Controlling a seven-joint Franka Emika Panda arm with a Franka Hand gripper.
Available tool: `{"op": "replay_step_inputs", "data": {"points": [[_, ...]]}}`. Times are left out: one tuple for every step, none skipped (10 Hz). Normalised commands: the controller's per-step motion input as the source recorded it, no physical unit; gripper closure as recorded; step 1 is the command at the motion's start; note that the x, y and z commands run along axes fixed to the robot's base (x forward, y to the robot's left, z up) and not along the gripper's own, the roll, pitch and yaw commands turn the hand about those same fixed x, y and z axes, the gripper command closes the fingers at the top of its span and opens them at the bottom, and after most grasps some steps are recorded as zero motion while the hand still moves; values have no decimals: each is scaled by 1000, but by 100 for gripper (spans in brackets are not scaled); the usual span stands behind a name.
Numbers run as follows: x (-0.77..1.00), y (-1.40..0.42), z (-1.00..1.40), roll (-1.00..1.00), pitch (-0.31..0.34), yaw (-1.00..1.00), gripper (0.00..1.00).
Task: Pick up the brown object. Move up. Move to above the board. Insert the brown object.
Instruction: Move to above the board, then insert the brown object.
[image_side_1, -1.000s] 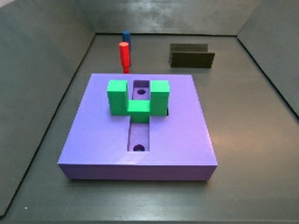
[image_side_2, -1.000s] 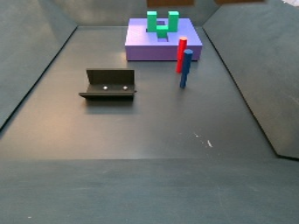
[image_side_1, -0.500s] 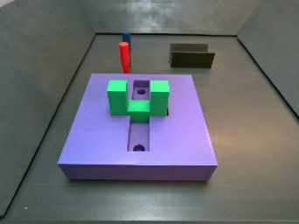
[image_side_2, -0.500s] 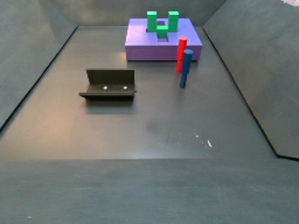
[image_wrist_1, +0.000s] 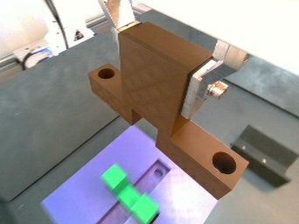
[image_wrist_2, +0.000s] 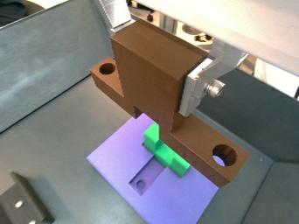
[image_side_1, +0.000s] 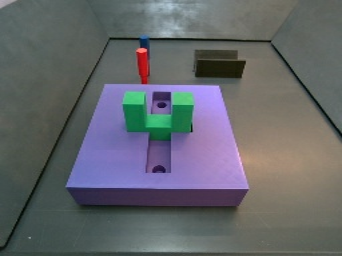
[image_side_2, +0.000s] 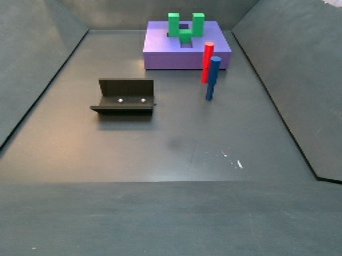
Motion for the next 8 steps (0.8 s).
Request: {"op": "replay_step_inputs", "data": {"points": [[102,-208,41,38,115,5,100],[-29,-17,0,7,0,0,100],[-111,-91,-29,0,-83,-157,100],[-234,-146,-60,-7,-259,-489,100],[-6,-89,-137,0,-243,-774,100],[0,0,-194,0,-244,-934,100],[0,0,-246,0,-237,-951,100],[0,-34,-334,-13,-251,-906,100]]}}
